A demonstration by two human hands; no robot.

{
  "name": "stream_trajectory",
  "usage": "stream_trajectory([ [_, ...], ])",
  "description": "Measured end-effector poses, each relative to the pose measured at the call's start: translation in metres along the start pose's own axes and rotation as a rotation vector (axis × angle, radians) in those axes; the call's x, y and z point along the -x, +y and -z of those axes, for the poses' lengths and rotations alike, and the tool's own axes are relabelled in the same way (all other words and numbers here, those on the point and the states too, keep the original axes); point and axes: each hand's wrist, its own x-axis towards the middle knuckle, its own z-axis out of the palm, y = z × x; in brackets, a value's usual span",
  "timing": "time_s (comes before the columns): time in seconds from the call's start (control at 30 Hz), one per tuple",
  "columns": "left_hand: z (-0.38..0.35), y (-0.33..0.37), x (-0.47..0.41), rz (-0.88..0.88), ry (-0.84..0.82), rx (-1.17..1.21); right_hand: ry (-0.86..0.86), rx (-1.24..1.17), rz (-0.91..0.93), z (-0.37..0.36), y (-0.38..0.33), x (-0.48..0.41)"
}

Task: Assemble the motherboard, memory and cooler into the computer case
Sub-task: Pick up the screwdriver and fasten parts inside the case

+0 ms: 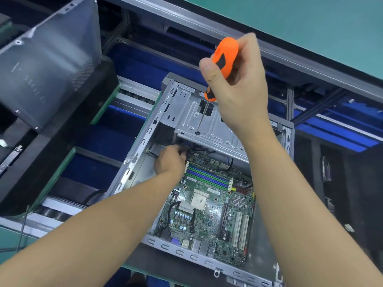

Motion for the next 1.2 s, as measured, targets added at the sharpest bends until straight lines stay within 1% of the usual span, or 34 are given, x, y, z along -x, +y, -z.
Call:
stream_trajectory([
  [0.07,0.0,0.0,-0.002,0.013,0.028,-0.001,-0.022,0.075,-0.009,0.001,-0.003,-0.004],
  [0.17,0.001,-0.002,-0.003,-0.058,0.075,-0.102,-0.057,0.2,0.0,0.002,-0.005,-0.009],
  [0.33,0.009,-0.003,-0.003,-0.211,0.065,-0.323,-0.119,0.178,0.006,0.001,-0.006,-0.005],
  [0.47,0.014,0.001,0.0,-0.324,0.063,-0.52,-0.168,0.131,-0.051,0.01,-0.008,-0.005],
  [0.6,0.015,0.005,-0.003,-0.429,0.019,-0.687,-0.165,0.205,-0.015,0.018,-0.011,-0.006],
  [0.73,0.015,0.005,-0.005,-0.459,-0.002,-0.71,-0.086,0.275,0.013,0.02,-0.015,-0.01],
  [0.8,0.012,0.003,-0.006,-0.453,-0.001,-0.701,-0.093,0.309,-0.004,0.02,-0.016,-0.013],
  [0.9,0.01,0.002,-0.008,-0.453,0.007,-0.689,-0.174,0.329,0.009,0.02,-0.021,-0.009],
  [0.97,0.009,0.001,-0.008,-0.453,0.01,-0.681,-0.263,0.339,0.02,0.022,-0.026,-0.007],
  [1.07,0.009,0.001,-0.008,-0.458,0.02,-0.677,-0.339,0.34,-0.067,0.03,-0.034,-0.009],
  [1.13,0.009,0.001,-0.008,-0.453,0.027,-0.679,-0.378,0.395,-0.099,0.037,-0.039,-0.012],
  [1.2,0.009,0.001,-0.008,-0.451,0.028,-0.68,-0.385,0.483,-0.06,0.041,-0.041,-0.014],
])
